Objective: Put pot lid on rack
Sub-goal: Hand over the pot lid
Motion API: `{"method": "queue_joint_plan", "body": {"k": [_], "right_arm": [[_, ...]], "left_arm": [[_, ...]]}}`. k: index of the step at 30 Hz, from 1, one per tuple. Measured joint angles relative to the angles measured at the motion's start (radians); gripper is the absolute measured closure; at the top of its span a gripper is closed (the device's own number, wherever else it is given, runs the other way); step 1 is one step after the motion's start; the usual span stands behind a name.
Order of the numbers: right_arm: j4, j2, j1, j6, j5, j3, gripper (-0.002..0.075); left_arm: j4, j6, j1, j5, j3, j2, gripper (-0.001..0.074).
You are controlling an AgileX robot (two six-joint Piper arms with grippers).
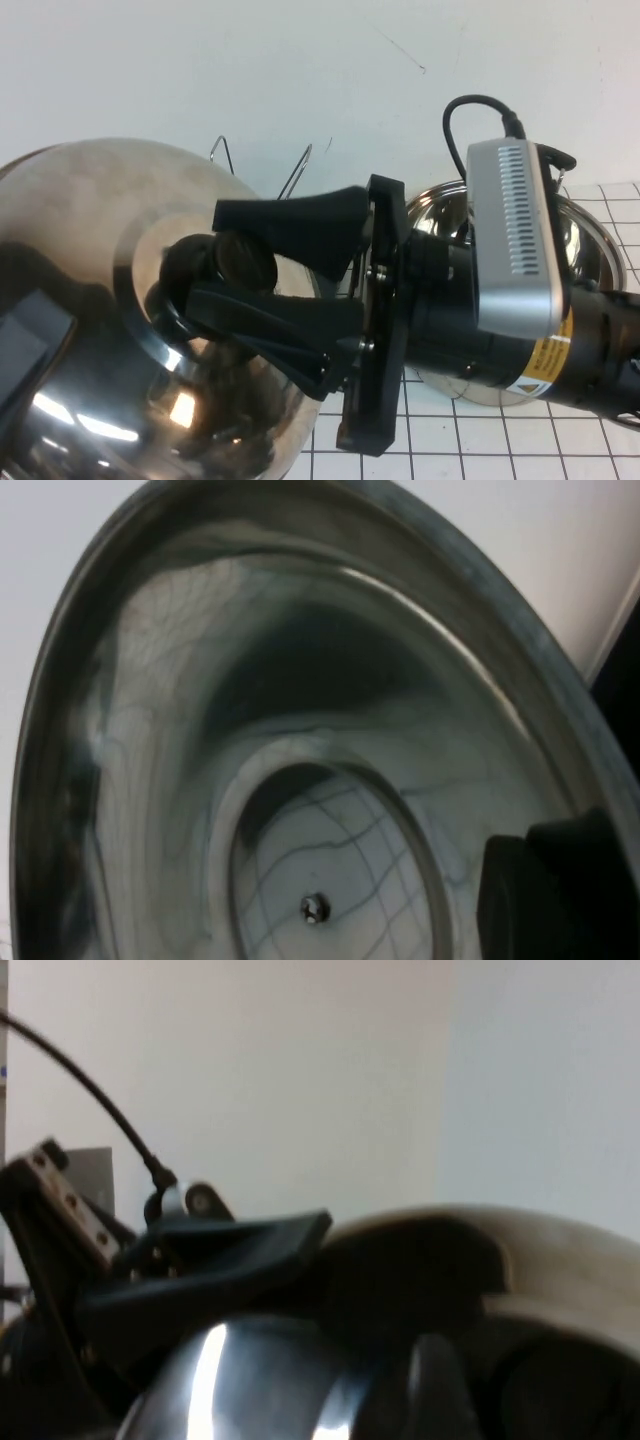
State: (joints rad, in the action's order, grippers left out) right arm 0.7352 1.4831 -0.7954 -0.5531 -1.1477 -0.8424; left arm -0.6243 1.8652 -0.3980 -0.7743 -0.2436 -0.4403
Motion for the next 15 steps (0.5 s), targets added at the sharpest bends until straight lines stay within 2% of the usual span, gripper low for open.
{"method": "queue_joint_plan", "body": {"k": [2,4,8,11,14,15], "right_arm": [[-0.014,-0.002,0.0,-0.011,-0.004,-0.002,0.0214],[-0.031,-0.009,0.0,0.0,-0.004,-0.002,0.0148],[-0.07,-0.057,0.0,0.091,-0.004,-0.002,0.0128],[-0.096,-0.109,0.002,0.162,0.022,-0.002,0.0175],[-0.106,-0.177,0.013,0.191,0.14,-0.002,0.0306],[-0.097,-0.203,0.018,0.193,0.214,-0.002,0.0375]], "left_arm": [[-0.009,0.0,0.0,0.011,-0.014,-0.005,0.0648],[-0.025,-0.004,0.0,0.031,-0.053,-0.017,0.0648],[-0.132,-0.012,0.0,0.095,-0.184,-0.069,0.0648],[-0.295,0.008,-0.004,0.146,-0.313,-0.152,0.0648],[-0.511,0.072,-0.007,0.156,-0.457,-0.242,0.0649],[-0.579,0.097,-0.007,0.156,-0.504,-0.28,0.0654]]}}
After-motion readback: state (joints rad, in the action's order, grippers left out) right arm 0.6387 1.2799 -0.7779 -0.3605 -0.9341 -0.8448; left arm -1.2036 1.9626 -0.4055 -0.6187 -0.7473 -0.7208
